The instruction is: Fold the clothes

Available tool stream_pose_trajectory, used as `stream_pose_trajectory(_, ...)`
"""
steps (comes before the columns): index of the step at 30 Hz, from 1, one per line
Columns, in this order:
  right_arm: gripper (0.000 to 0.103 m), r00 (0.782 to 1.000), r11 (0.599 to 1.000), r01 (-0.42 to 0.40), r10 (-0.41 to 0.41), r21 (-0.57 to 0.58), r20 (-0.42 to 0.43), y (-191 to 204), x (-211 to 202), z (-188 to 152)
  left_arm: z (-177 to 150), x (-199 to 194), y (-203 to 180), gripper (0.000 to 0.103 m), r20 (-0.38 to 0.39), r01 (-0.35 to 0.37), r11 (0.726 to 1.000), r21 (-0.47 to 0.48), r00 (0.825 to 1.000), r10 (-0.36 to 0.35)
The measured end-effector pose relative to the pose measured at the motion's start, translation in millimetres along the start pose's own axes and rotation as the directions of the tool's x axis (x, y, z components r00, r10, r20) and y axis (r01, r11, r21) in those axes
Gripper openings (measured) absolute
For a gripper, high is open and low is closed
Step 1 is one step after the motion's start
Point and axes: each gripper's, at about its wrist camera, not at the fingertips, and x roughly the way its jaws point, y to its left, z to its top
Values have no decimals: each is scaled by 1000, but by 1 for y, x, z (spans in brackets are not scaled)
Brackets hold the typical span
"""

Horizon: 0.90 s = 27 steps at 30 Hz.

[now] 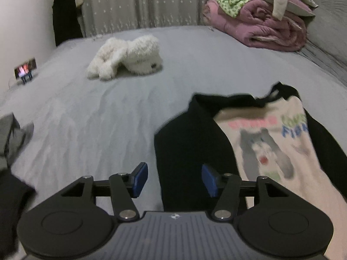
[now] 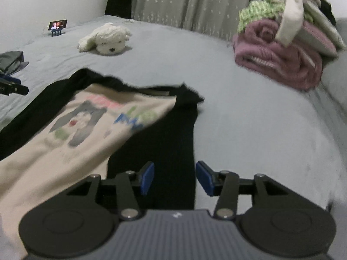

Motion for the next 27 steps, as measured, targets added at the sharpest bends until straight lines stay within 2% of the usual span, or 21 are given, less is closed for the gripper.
stream_pose_trajectory(5, 45, 999, 999, -29, 31, 43, -27, 12, -16, -24, -19, -17, -1, 56, -34, 66, 996, -60, 997, -68)
stream_pose_trajectory(7, 45, 998, 997, -50, 52, 51, -31, 18, -21, -30, -25, -23, -2, 61, -37, 100, 992, -83, 994, -103)
stream_pose_trajectory(8, 45, 997, 997, -62, 64, 52, -35, 21, -23, -33, -28, -27, -2, 67, -36, 118, 989, -94, 992, -122)
stream_pose_trajectory(10, 48, 995, 995, -82, 85, 50, -49, 25, -27, -38, -35, -32, -8, 75, -30, 132, 989, -68, 990, -134)
stream_pose_trajectory(15, 51, 986, 995, -98, 99, 13, -136, 32, -25, -56, -54, -23, -38, 78, -81, 109, 984, 138, 992, -99)
stream_pose_trajectory(18, 54, 984, 997, -79, 81, 21, -158, 28, -23, -62, -59, -12, -43, 78, -121, 96, 980, 172, 990, -75)
stream_pose_trajectory(21, 64, 987, 998, -26, 34, 50, -159, 16, -23, -65, -63, 0, -44, 79, -133, 29, 979, 202, 991, -2)
stream_pose_trajectory(23, 65, 985, 996, 2, 13, 86, -171, 3, -18, -68, -65, 8, -45, 84, -139, -17, 975, 222, 989, 49)
stream_pose_trajectory(25, 61, 977, 993, -3, 28, 117, -210, -5, -8, -74, -65, 9, -47, 84, -126, -19, 972, 232, 991, 50)
stream_pose_trajectory(26, 56, 974, 992, -21, 49, 127, -220, -7, -4, -76, -65, 9, -49, 80, -116, -19, 970, 242, 992, 48)
stream_pose_trajectory(27, 32, 973, 989, -51, 80, 137, -216, -8, -4, -77, -65, 9, -51, 59, -105, -18, 968, 251, 993, 46)
